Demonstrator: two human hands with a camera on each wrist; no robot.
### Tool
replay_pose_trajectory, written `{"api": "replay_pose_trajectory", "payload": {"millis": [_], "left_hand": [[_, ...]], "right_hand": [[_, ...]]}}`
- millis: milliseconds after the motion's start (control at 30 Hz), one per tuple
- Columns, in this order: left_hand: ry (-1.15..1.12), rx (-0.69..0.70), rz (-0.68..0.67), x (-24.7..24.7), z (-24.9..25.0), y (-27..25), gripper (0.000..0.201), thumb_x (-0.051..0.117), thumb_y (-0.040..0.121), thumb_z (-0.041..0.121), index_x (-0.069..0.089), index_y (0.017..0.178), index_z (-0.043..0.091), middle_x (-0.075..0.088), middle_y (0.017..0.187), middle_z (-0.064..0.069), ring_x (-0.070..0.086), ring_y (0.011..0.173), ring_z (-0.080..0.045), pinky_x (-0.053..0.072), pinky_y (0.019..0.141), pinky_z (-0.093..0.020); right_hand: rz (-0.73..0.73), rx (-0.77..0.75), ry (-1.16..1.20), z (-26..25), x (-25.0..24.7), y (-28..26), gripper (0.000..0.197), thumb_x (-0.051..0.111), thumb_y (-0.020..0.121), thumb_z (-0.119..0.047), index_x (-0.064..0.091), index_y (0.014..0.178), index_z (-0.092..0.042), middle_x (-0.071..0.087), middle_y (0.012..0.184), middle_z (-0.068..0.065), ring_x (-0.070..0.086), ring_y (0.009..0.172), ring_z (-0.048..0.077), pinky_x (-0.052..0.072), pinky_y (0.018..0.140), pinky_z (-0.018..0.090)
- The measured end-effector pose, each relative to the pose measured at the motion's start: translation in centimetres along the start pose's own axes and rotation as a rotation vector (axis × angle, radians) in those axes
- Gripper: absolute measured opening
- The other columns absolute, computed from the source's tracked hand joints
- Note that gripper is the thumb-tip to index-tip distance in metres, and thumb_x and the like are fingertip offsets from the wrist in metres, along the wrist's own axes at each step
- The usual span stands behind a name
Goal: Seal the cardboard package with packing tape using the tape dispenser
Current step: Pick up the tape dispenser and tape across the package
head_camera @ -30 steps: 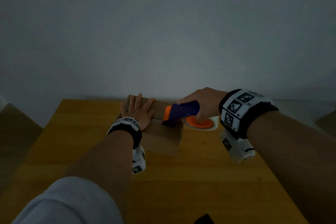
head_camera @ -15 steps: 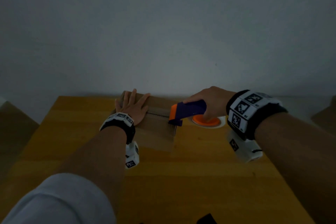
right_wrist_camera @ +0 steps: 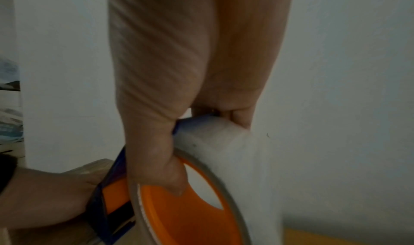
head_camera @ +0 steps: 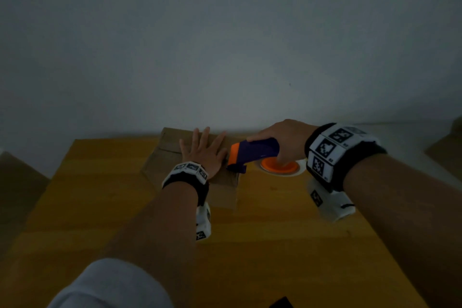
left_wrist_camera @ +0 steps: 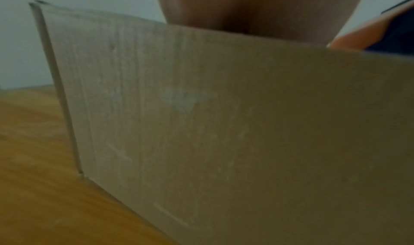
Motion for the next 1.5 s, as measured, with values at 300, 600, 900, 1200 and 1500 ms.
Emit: {"api": "replay_pose_trajectory", "payload": {"millis": [300,600,900,1200,1500], "left_hand": [[-0.070,-0.023,-0.001,0.5,-0.7,0.7,0.053,0.029,0.096,0.050,0.015,0.146,0.047,-0.013,0.162,0.009,-0.018,0.149,-0.022,-0.010,0.116,-0.058],[-0.066,-0.044,-0.029,0.5,-0.7,1.2,0.053,0.030,0.095,0.050,0.013,0.145,0.048,-0.017,0.161,0.009,-0.020,0.148,-0.021,-0.010,0.117,-0.059],[-0.069,-0.056,-0.029,0.3,-0.6,0.8,0.053,0.031,0.095,0.050,0.014,0.145,0.048,-0.017,0.161,0.010,-0.020,0.148,-0.020,-0.010,0.117,-0.058],[-0.085,-0.044,-0.040,0.0,-0.4,0.6,0.053,0.033,0.095,0.051,0.015,0.145,0.047,-0.014,0.161,0.009,-0.018,0.149,-0.021,-0.010,0.117,-0.058],[-0.090,-0.032,-0.040,-0.5,-0.3,0.4,0.053,0.033,0.095,0.051,0.017,0.145,0.045,-0.004,0.162,0.009,-0.013,0.150,-0.021,-0.008,0.117,-0.058]], "right_hand": [[-0.016,0.012,0.056,1.0,1.2,-1.2,0.080,0.065,0.084,-0.011,0.026,0.148,-0.040,0.055,0.128,0.005,0.042,0.081,0.012,0.034,0.068,0.022],[-0.025,0.058,0.039,3.8,2.0,-3.1,0.082,0.067,0.084,-0.013,0.024,0.148,-0.041,0.058,0.127,0.003,0.044,0.087,0.013,0.037,0.073,0.025],[-0.055,0.061,-0.056,4.2,2.9,-4.1,0.079,0.065,0.085,-0.013,0.025,0.149,-0.037,0.057,0.134,-0.003,0.050,0.094,0.012,0.033,0.077,0.024],[-0.076,0.045,-0.092,2.7,3.6,-1.3,0.074,0.064,0.087,-0.010,0.030,0.149,-0.032,0.055,0.137,0.001,0.056,0.117,0.024,0.044,0.090,0.032],[-0.055,0.074,-0.018,2.1,3.5,0.6,0.075,0.072,0.079,-0.011,0.041,0.141,-0.039,0.062,0.127,-0.004,0.060,0.110,0.021,0.050,0.091,0.038]]}}
Point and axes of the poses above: each hand's wrist, its own y-axis towards the middle knuckle, its own x-axis out of the palm, z = x × y, the point moved 8 cm from there along y, towards the middle knuckle
